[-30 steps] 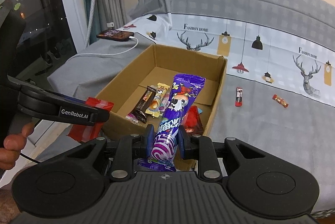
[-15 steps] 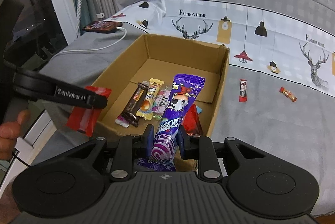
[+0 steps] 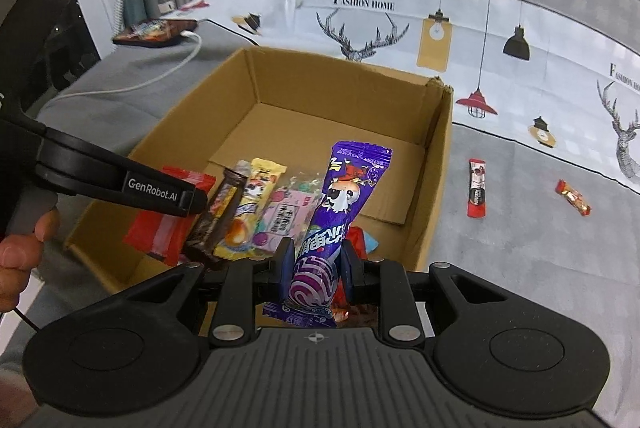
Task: Organize snacks
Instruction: 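Lower both snacks into the box and open both grippers, then withdraw both open grippers from the box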
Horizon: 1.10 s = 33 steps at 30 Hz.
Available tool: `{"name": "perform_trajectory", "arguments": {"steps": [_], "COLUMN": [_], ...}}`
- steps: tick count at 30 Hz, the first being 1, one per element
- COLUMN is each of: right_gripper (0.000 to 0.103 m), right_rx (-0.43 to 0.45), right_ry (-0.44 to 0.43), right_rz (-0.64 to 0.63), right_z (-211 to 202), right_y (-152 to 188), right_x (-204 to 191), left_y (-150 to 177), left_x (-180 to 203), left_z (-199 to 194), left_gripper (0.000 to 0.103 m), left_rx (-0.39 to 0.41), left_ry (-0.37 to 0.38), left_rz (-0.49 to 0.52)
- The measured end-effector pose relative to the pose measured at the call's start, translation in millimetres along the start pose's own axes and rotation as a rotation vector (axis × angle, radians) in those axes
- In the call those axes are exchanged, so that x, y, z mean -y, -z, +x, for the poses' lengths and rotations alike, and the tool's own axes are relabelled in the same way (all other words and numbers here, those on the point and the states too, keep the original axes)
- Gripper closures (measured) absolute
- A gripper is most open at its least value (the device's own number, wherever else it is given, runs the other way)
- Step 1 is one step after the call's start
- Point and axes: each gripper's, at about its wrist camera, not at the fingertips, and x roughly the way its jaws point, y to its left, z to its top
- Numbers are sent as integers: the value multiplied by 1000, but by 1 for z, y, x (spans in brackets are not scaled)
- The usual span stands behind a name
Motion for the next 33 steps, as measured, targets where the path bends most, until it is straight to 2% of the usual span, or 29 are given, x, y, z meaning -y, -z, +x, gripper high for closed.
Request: {"name": "perform_trajectory", "arguments": {"steps": [5,7,8,9,10,11,12,13,15,24,33], "right_gripper": [77,77,77,76,71,63,43,31,23,8,4], "right_rx": [-25,-28,-30,-33,-37,-43,-46,-39,-19,-6,83], "right_ry": [4,11,13,15,20,27,39,52,66,65,69], "right_rz": [-4,-7,-7,-4,0,1,3,10,18,34,22], "right_z": [25,34,37,40,44,47,48,47,40,-13,-84], "right_y": [-7,-9,-10,-10,-11,-12,-13,-13,-12,11,48], "right_x": [5,6,7,8,10,11,12,12,13,-6,-36], "left_y": [-9,-12,-14,-15,-16,-16,-15,-15,-12,35,99], "left_x": [-1,-2,-2,-3,-3,-4,-4,-4,-4,-4,-1], "left_z": [22,28,30,32,31,29,28,27,26,-23,-86], "left_gripper": [55,50,33,9,1,0,0,0,0,0,0], "left_rx": [-26,-27,-30,-35,-32,-23,-20,-30,-57,-52,21], "left_ry": [-19,-30,-30,-30,-32,-32,-31,-27,-26,-37,-105], "left_rz": [0,0,1,-4,-14,-26,-33,-32,-28,-26,1]}}
